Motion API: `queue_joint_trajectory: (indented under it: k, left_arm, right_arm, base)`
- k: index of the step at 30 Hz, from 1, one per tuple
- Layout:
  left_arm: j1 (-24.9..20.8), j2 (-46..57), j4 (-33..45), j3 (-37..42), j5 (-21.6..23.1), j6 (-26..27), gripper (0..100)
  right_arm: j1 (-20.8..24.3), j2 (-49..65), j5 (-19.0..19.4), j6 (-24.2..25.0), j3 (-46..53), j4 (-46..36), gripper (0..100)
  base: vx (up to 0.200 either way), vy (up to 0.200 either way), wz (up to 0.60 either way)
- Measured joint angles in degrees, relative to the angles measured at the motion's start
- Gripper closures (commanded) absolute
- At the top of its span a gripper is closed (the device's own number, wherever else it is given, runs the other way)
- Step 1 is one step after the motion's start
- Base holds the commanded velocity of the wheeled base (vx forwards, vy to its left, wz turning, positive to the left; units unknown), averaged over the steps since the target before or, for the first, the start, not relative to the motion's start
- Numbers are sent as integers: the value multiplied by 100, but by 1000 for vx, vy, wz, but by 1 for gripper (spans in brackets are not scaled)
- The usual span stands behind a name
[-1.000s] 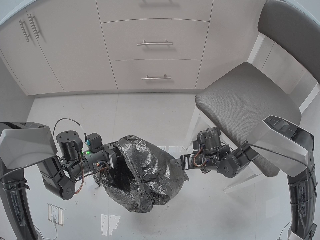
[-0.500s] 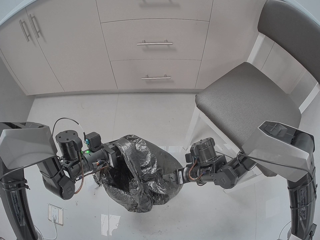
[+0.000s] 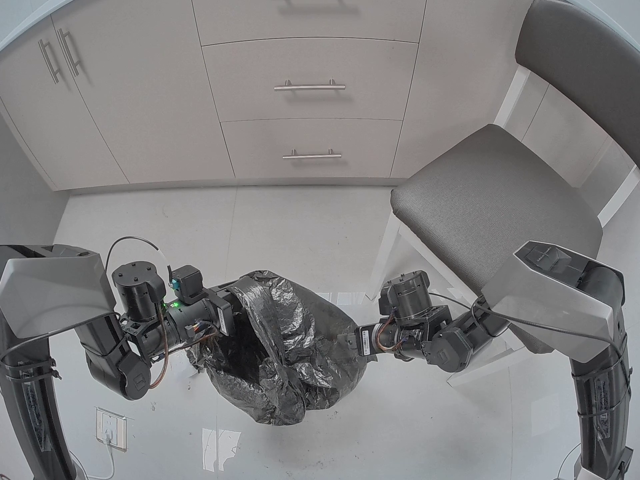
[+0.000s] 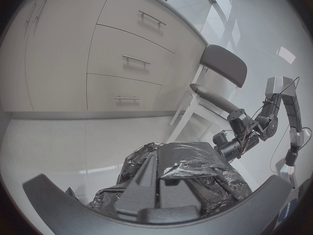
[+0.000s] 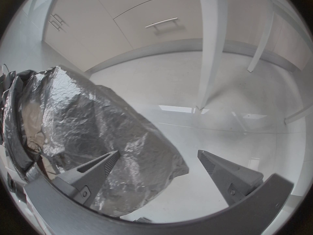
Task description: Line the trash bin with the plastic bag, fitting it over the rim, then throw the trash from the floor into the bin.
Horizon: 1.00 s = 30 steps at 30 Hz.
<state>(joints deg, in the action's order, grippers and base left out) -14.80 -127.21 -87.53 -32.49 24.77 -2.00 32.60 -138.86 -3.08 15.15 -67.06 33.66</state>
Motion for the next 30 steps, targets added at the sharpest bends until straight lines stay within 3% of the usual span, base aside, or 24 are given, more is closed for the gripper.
queue_joint_trajectory:
  k: [16, 30]
  left_arm:
    - [2, -24, 0, 9, 0, 1, 100]
    - [-5, -29, 2, 5, 0, -5, 100]
  right_arm:
    - [-90, -325, -1826, -11, -91, 485, 0]
    - [-361, -745, -1875, -268, -397, 479, 0]
  base:
    - [0, 0, 0]
    - [0, 0, 0]
